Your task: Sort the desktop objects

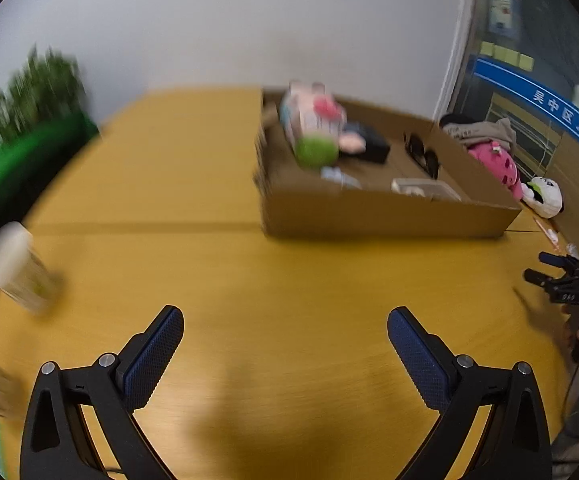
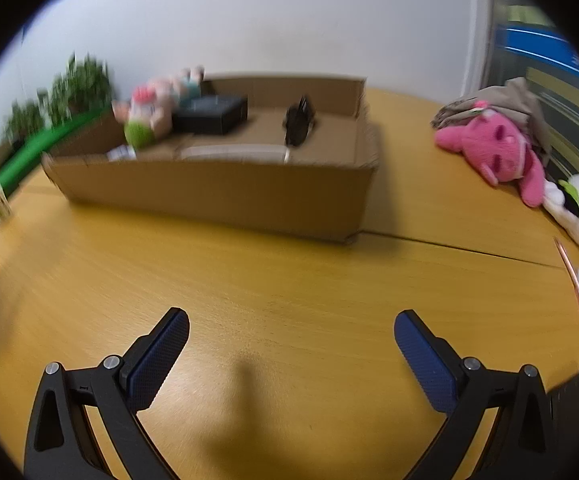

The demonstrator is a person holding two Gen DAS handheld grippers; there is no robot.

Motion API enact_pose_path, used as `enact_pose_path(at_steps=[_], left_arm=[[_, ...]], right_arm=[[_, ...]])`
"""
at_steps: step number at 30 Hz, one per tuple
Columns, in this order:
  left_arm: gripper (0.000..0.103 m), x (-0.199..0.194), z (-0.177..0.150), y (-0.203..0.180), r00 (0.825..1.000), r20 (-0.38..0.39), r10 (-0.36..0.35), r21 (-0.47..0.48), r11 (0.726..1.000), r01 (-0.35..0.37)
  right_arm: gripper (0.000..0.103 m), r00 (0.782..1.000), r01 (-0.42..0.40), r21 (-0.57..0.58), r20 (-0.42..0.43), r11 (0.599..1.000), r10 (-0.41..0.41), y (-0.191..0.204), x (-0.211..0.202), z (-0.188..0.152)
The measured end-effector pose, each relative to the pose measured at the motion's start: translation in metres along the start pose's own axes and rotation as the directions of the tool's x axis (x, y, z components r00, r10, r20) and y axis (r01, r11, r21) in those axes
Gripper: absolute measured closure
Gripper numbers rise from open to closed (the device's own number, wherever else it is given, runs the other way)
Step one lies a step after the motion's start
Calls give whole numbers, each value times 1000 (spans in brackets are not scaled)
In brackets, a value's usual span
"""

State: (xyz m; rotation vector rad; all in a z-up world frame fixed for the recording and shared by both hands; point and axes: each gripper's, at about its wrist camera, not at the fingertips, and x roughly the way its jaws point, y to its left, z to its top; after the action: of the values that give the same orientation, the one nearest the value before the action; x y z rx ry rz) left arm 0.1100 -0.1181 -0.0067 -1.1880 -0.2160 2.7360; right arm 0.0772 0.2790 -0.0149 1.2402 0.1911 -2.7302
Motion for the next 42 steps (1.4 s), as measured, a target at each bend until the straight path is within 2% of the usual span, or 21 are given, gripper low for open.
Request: enact_pose_path(at_steps=[2, 5, 6, 7, 9, 11, 19, 27, 42], left_arm=[[0, 24, -3, -7, 999, -21, 35, 21, 999, -34], [0, 45, -10, -26, 997, -45, 58, 179, 983, -49], [0, 48, -14, -30, 996, -53, 68, 232, 971, -54], [0, 54, -18, -31, 994, -85, 68, 266, 963, -43], [0, 50, -15, -32, 993, -116, 0, 272, 962, 32], [0, 47, -16, -39, 992, -124, 2, 314, 949, 37], [0, 51, -7, -47, 991, -131, -7, 318, 947, 48], [0, 54, 8, -46, 990, -142, -7, 322, 945, 53], [0, 56, 12, -44, 989, -147, -11, 324, 944, 58]], right_arm=[[1, 999, 7, -19, -42, 1000, -8, 3, 16, 2], [1, 995, -33, -27, -99, 999, 30, -2, 34, -4], [0, 991, -82, -14, -109, 997, 80, -8, 37, -6], [1, 990, -95, -22, -105, 995, 93, -12, 36, -8], [0, 990, -105, -35, -101, 994, 101, -17, 33, -11], [0, 991, -107, -38, -82, 994, 103, -17, 29, -15], [0, 982, -180, -122, -82, 976, 170, -1, 32, -4], [0, 982, -180, -121, -85, 976, 170, -4, 32, -1], [0, 982, -178, -120, -86, 977, 168, -3, 31, -1]])
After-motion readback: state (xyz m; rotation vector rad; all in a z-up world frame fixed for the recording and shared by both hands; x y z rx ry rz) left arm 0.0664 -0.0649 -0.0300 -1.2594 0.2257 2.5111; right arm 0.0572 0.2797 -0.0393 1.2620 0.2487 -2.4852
